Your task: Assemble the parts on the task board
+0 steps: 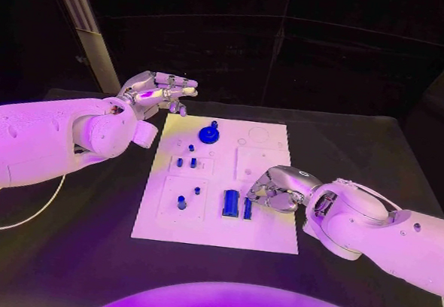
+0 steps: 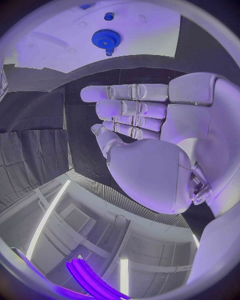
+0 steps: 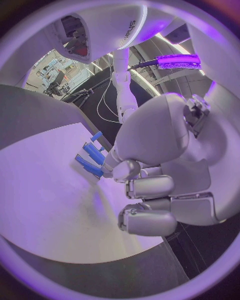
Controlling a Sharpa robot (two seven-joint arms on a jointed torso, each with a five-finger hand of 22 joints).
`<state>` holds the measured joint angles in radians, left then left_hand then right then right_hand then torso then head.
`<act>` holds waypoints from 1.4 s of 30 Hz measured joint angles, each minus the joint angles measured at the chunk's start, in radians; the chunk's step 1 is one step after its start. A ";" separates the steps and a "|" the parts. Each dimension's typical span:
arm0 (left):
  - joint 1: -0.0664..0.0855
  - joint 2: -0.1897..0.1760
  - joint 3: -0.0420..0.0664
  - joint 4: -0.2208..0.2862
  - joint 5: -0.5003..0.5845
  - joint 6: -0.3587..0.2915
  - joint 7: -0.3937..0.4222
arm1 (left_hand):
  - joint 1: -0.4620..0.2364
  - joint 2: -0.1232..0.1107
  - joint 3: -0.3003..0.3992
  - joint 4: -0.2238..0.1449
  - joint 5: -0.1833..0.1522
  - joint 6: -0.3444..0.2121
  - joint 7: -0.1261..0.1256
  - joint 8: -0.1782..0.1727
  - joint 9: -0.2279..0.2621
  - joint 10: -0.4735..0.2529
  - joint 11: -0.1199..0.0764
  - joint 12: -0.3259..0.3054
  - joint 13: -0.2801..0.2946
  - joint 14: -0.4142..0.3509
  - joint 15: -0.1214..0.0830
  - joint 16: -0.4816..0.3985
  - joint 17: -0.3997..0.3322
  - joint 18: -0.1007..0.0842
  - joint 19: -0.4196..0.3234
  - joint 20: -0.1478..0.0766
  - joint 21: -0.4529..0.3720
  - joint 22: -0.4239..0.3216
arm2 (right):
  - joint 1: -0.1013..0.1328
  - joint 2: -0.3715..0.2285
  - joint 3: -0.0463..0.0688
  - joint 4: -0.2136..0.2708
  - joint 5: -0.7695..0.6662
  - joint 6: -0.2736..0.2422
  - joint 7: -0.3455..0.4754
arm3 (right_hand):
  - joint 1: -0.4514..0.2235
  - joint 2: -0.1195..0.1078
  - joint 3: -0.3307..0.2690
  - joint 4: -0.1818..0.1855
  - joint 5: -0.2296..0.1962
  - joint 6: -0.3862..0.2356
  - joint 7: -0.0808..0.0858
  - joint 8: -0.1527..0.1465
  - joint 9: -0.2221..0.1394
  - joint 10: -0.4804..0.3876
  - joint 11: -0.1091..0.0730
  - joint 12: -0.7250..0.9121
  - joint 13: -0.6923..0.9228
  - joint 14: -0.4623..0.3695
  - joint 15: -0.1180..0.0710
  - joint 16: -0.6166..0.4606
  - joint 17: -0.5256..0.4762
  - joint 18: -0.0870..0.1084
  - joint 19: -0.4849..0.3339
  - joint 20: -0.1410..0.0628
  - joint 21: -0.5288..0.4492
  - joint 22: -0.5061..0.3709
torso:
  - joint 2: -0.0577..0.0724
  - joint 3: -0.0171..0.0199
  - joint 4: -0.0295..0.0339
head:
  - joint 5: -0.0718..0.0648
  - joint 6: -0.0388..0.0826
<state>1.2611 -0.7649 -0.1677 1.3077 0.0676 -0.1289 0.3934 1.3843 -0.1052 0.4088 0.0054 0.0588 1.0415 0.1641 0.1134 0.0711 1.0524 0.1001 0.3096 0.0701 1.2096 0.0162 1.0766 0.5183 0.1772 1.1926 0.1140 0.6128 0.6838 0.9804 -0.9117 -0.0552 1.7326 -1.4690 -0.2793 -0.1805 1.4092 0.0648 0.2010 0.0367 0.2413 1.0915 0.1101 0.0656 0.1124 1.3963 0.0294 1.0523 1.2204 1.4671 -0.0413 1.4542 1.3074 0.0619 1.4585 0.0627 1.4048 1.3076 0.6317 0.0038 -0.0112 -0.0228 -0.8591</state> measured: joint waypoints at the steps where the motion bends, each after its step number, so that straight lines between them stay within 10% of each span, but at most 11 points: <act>1: 0.000 0.000 0.000 0.000 0.000 0.000 0.000 | 0.000 0.000 0.000 0.000 0.000 0.000 0.000 0.000 0.000 0.000 0.000 0.000 0.000 0.000 0.000 0.000 0.000 0.000 0.000 0.000 0.000 0.000 | 0.000 0.001 0.000 -0.001 -0.001 0.000 0.000 | 0.000 0.000 0.004 -0.002 -0.004 0.000 0.000 0.000 -0.001 -0.001 -0.001 0.000 -0.001 -0.001 -0.001 0.000 0.000 0.000 0.000 0.000 0.000 0.000 | 0.000 0.0000 0.0000 | 0.000 0.000; 10: 0.000 0.000 -0.001 -0.001 0.000 0.000 0.000 | 0.000 0.000 0.000 0.000 0.000 0.000 0.000 0.000 0.000 0.000 0.000 0.000 0.000 0.000 0.000 0.000 0.000 0.000 0.000 0.000 0.000 0.000 | 0.000 0.014 0.000 -0.014 -0.015 -0.003 -0.002 | -0.007 -0.031 0.046 -0.030 -0.039 0.008 0.002 0.000 -0.014 0.000 -0.006 -0.012 -0.013 -0.004 -0.004 0.000 0.000 0.000 0.000 0.000 0.000 0.000 | 0.000 0.0000 -0.0005 | 0.001 0.001; 22: 0.000 0.000 -0.001 -0.001 0.000 0.000 -0.001 | 0.000 0.000 0.000 0.000 0.000 0.000 0.000 0.000 0.000 0.000 0.000 0.000 0.000 0.000 0.000 0.000 0.000 0.000 0.000 0.000 0.000 0.000 | 0.000 0.039 0.000 -0.041 -0.044 -0.033 -0.003 | -0.028 -0.094 0.075 -0.056 -0.185 -0.009 0.013 0.000 -0.036 -0.019 0.003 -0.042 -0.039 -0.004 -0.004 0.000 0.000 0.000 0.000 0.000 0.000 0.000 | 0.001 0.0000 -0.0004 | 0.000 -0.001; 32: 0.000 -0.001 -0.001 0.000 0.000 0.001 -0.001 | 0.000 0.000 0.000 0.000 0.000 0.000 0.000 0.000 0.000 0.000 0.000 0.000 0.000 0.000 0.000 0.000 0.000 0.000 0.000 0.000 0.000 0.000 | -0.003 0.046 -0.001 -0.047 -0.058 -0.033 -0.016 | -0.066 -0.129 0.050 -0.038 -0.185 -0.009 0.013 0.000 -0.041 -0.019 0.003 -0.042 -0.040 -0.004 -0.004 0.000 0.000 0.000 0.000 0.000 0.000 0.000 | 0.001 0.0000 -0.0004 | -0.001 -0.001; 42: 0.000 -0.001 -0.001 0.000 0.000 0.001 -0.001 | 0.000 0.000 0.000 0.000 0.000 0.000 0.000 0.000 0.000 0.000 0.000 0.000 0.000 0.000 0.000 0.000 -0.001 0.000 0.000 0.000 0.000 0.000 | -0.004 0.035 -0.001 -0.031 -0.054 -0.047 -0.021 | -0.101 -0.117 0.028 -0.016 -0.185 -0.009 0.013 0.000 -0.042 -0.019 0.003 -0.037 -0.040 -0.004 -0.004 0.000 0.000 0.000 0.000 0.000 0.000 0.000 | 0.000 0.0006 -0.0004 | 0.000 0.000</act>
<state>1.2611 -0.7664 -0.1690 1.3076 0.0675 -0.1279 0.3920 1.3843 -0.1052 0.4087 0.0054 0.0588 1.0410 0.1646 0.1134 0.0711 1.0524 0.1001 0.3096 0.0698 1.2097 0.0162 1.0766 0.5178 0.1772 1.1926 0.1140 0.6128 0.6842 0.9761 -0.8765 -0.0563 1.7016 -1.5235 -0.3262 -0.2014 1.3077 -0.0524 0.2292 0.0207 0.0560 1.0828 0.1233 0.0659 0.0702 1.3772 0.0321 1.0154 1.1804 1.4633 -0.0449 1.4541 1.3074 0.0620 1.4585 0.0626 1.4048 1.3073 0.6319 0.0044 -0.0116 -0.0229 -0.8586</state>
